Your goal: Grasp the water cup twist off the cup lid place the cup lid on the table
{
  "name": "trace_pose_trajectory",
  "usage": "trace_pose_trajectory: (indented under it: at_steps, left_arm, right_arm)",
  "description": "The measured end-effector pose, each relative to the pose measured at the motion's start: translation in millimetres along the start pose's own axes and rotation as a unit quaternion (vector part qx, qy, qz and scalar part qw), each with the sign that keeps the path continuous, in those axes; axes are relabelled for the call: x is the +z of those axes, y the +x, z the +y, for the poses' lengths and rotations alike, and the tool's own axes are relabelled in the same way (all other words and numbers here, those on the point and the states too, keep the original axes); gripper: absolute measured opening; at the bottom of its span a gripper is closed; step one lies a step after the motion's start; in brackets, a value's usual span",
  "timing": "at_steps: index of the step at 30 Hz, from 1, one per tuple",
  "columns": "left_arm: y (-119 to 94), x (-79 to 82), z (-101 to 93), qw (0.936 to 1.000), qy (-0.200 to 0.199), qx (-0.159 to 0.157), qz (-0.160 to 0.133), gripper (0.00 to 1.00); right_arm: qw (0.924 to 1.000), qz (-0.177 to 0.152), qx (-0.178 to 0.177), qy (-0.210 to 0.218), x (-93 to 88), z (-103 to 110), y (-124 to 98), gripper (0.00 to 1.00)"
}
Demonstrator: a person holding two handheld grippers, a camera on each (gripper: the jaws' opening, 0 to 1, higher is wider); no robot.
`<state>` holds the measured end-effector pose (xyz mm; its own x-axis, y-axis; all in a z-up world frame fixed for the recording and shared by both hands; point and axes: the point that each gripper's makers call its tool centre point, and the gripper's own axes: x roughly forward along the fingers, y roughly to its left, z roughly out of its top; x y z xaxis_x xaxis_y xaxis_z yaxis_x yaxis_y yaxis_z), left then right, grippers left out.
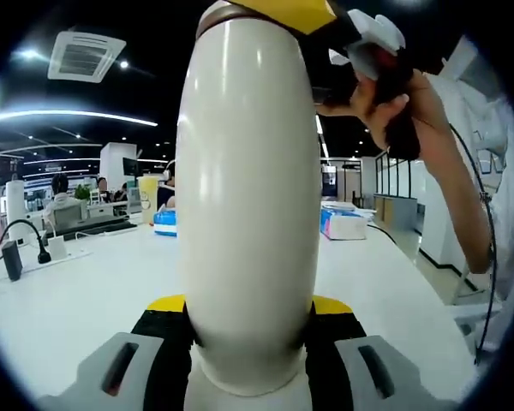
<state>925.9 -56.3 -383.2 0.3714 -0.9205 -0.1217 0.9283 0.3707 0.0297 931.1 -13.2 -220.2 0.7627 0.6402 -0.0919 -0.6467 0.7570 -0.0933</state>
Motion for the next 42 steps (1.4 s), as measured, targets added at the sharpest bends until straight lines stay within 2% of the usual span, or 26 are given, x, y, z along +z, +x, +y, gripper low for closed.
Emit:
trace_pose_trajectory:
  at_steps: [9, 17, 29, 34, 38, 39, 42]
  left_arm:
    - [0, -0.2, -0.7, 1.0000, -0.003, 0.000, 0.000, 0.52]
    - [0, -0.6, -0.5, 1.0000, -0.004, 0.000, 0.000, 0.52]
    - [0, -1.1, -0.1, 1.0000, -0.003, -0.001, 0.000, 0.52]
    - [1, -1.2, 0.2, 1.0000, -0.005, 0.000, 0.000, 0.52]
    - [1, -1.1, -0.1, 1.0000, -0.002, -0.001, 0.000, 0.52]
    - [1, -1.2, 0.0, 1.0000, -0.001, 0.000, 0.001, 0.52]
    - [1, -1.5, 0.2, 1.0000, -0.003, 0.000, 0.002, 0.52]
  right_arm:
    - [0.9978, 0.010, 0.065, 0.007, -1.8, 1, 1, 0.47]
    - [0.9927, 0.020, 0.118, -0.006, -2.9, 3, 2, 0.47]
    - [0.9780, 0.039, 0.205, -0.005, -4.8, 8, 1, 0.48]
    - [0.9727, 0.048, 0.227, 0.002, -5.3, 9, 1, 0.48]
    - [0.9644, 0.064, 0.256, 0.007, -8.6, 13, -3, 0.48]
    - [0.9634, 0.072, 0.258, 0.004, -11.6, 13, -4, 0.48]
    - [0.9641, 0.066, 0.257, 0.010, -10.1, 14, -4, 0.48]
